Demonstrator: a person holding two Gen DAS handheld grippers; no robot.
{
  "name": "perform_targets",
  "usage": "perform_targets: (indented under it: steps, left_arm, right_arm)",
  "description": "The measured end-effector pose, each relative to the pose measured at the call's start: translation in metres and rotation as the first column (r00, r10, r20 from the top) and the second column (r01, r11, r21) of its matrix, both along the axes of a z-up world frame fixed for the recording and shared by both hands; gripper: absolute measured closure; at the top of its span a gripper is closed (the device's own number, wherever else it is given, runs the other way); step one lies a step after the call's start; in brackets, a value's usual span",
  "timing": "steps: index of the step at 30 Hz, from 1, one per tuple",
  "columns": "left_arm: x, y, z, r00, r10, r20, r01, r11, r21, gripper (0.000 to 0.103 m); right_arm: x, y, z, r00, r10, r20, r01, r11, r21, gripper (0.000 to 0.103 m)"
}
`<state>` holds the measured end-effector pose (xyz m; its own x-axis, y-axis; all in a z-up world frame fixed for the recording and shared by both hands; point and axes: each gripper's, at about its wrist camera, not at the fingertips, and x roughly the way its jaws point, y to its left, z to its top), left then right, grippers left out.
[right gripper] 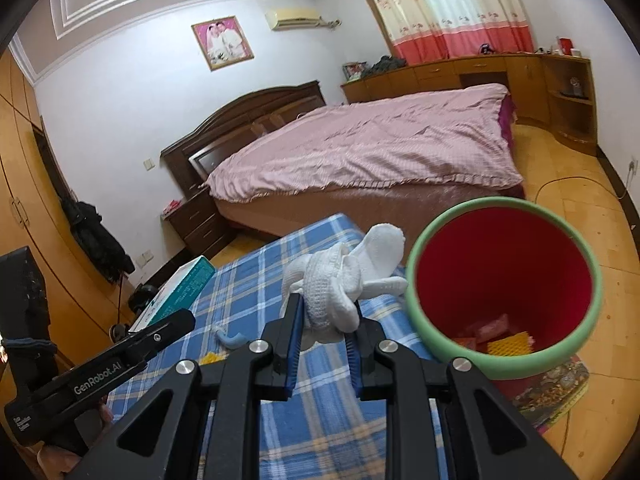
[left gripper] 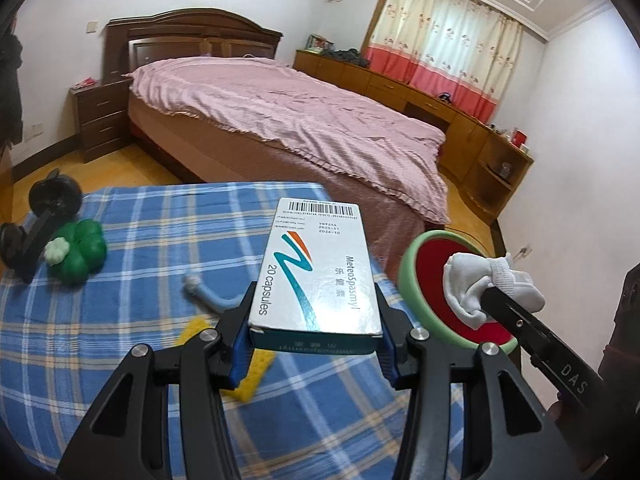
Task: Collect trash
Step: 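Carry the medicine box and white sock over the red bin, then open both grippers to drop the box and sock into the bin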
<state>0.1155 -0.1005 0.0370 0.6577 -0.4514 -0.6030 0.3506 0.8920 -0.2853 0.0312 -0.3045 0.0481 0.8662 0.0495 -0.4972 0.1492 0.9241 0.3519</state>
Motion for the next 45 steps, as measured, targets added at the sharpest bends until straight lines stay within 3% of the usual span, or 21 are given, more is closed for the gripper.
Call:
perform_targets:
  steps: [12, 24, 34, 45]
  left_arm:
    - [-0.004, -0.069, 0.008, 0.992, -0.127, 0.023, 0.127, 0.992, 0.006, 0.052]
    - [0.002, -0.151, -0.013, 0.969, -0.247, -0.009, 0.248, 0.969, 0.026, 0.052]
    - [0.012, -0.194, -0.045, 0.955, -0.288, -0.072, 0.293, 0.953, 0.071, 0.052]
    - [0.02, -0.214, -0.071, 0.944, -0.29, -0.155, 0.307, 0.946, 0.101, 0.052]
  right_arm:
    - [-0.028, -0.055, 0.005, 0.992, -0.121, 0.033, 0.122, 0.992, -0.019, 0.081]
    - [-0.033, -0.122, -0.024, 0.978, -0.21, -0.011, 0.21, 0.978, -0.005, 0.081]
    - [-0.025, -0.158, -0.054, 0.972, -0.227, -0.066, 0.227, 0.974, 0.005, 0.081]
    - [-0.013, -0.173, -0.075, 0.97, -0.224, -0.098, 0.227, 0.974, 0.02, 0.081]
